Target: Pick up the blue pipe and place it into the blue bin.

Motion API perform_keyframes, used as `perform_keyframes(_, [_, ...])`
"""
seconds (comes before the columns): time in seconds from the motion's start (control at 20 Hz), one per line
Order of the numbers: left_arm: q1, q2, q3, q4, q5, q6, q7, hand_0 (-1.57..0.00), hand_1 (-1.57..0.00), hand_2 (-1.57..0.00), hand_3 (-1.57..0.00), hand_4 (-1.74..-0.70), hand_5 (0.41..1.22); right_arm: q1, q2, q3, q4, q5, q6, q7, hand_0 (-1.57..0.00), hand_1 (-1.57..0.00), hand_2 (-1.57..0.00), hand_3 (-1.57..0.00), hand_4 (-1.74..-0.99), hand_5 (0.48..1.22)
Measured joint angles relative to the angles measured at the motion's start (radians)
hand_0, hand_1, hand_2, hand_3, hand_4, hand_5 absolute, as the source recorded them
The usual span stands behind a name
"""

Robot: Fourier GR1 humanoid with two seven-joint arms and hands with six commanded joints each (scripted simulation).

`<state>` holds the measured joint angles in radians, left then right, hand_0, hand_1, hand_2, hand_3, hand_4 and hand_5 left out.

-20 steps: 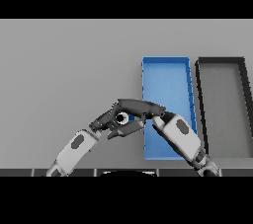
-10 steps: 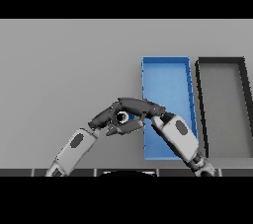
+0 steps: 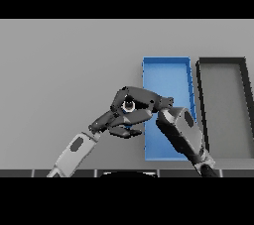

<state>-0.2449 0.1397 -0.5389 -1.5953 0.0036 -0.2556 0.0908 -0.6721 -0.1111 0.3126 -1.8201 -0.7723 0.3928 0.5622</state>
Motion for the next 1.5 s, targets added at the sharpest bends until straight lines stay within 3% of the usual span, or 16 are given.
perform_keyframes(0.15, [0.000, 0.002, -0.002, -0.005, -0.002, 0.002, 0.030, 0.00, 0.00, 0.00, 0.00, -0.93, 0.493, -0.147, -0.042, -0.056, 0.009, -0.070, -0.060, -0.001, -1.57, -1.57, -1.57, -1.57, -1.494, 1.221])
perform_keyframes(0.3, [0.014, 0.012, -0.010, -0.030, 0.003, -0.008, 0.017, 0.00, 0.00, 0.00, 0.00, -0.92, 0.487, -0.289, -0.084, -0.119, 0.095, -0.107, -0.061, -0.040, -1.57, -1.57, -1.57, -1.57, -1.495, 1.221])
perform_keyframes(0.55, [0.008, 0.022, -0.006, -0.036, -0.015, 0.004, 0.022, 0.00, 0.00, 0.00, 0.00, -0.89, 0.486, -0.426, -0.191, -0.232, 0.282, -0.023, -0.187, -0.076, -1.57, -1.57, -1.57, -1.57, -1.498, 1.221])
perform_keyframes(0.8, [0.008, 0.029, 0.004, -0.028, -0.005, -0.004, 0.029, 0.00, 0.00, 0.00, 0.00, -0.88, 0.481, -0.375, -0.260, -0.281, 0.456, 0.054, -0.180, -0.092, -1.57, -1.57, -1.57, -1.57, -1.498, 1.221])
perform_keyframes(0.95, [0.009, 0.025, 0.000, -0.034, -0.012, 0.002, 0.022, 0.00, 0.00, 0.00, 0.00, -0.88, 0.482, -0.275, -0.283, -0.285, 0.545, 0.118, -0.175, -0.102, -1.57, -1.57, -1.57, -1.57, -1.499, 1.221])
perform_keyframes(1.2, [0.013, 0.034, 0.000, -0.032, -0.020, 0.001, 0.021, 0.00, 0.00, 0.00, 0.00, -0.87, 0.481, -0.125, -0.289, -0.260, 0.571, 0.175, -0.243, -0.043, -1.57, -1.57, -1.57, -1.57, -1.499, 1.221])
perform_keyframes(1.35, [0.023, 0.038, 0.007, -0.030, -0.011, 0.000, 0.006, 0.00, 0.00, 0.00, 0.00, -0.88, 0.479, -0.036, -0.302, -0.238, 0.544, 0.201, -0.318, 0.038, -1.57, -1.57, -1.57, -1.57, -1.499, 1.221])
perform_keyframes(1.5, [0.020, 0.024, -0.006, -0.028, -0.023, 0.005, 0.006, 0.00, 0.00, 0.00, 0.00, -0.88, 0.476, 0.028, -0.359, -0.148, 0.548, 0.187, -0.372, 0.047, -1.57, -1.57, -1.57, -0.82, -1.617, 1.221])
